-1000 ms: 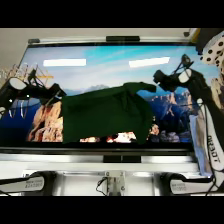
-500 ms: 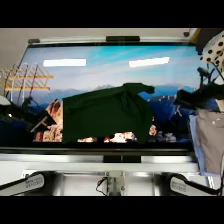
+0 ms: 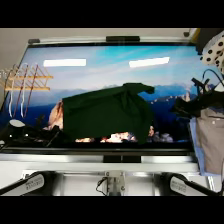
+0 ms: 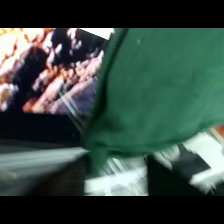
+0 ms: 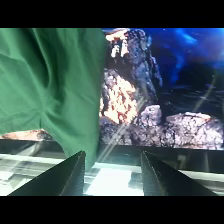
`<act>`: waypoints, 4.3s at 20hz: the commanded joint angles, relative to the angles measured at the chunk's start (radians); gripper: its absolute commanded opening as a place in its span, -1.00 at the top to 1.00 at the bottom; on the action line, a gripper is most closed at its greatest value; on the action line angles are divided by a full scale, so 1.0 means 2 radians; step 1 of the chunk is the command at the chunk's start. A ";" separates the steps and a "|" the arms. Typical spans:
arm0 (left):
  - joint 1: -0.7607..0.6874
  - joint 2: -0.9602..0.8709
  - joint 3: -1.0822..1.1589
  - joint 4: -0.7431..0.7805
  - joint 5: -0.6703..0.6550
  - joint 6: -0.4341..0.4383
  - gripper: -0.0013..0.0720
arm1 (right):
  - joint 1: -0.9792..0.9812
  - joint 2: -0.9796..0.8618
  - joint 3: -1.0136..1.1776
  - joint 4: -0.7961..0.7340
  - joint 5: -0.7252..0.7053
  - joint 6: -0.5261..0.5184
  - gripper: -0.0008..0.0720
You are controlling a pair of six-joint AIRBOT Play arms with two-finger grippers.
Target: Fold the shirts.
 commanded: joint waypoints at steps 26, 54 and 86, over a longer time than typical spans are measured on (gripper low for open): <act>-0.010 0.091 0.120 -0.014 -0.041 0.013 0.88 | 0.121 0.003 -0.160 0.151 -0.260 -0.030 0.82; -0.010 0.359 0.369 0.097 -0.011 -0.047 0.88 | 0.121 0.195 0.275 -0.111 -0.056 -0.032 0.82; 0.126 -0.012 0.161 0.068 -0.146 -0.017 -0.19 | -0.009 -0.062 0.135 -0.092 0.083 0.008 -0.43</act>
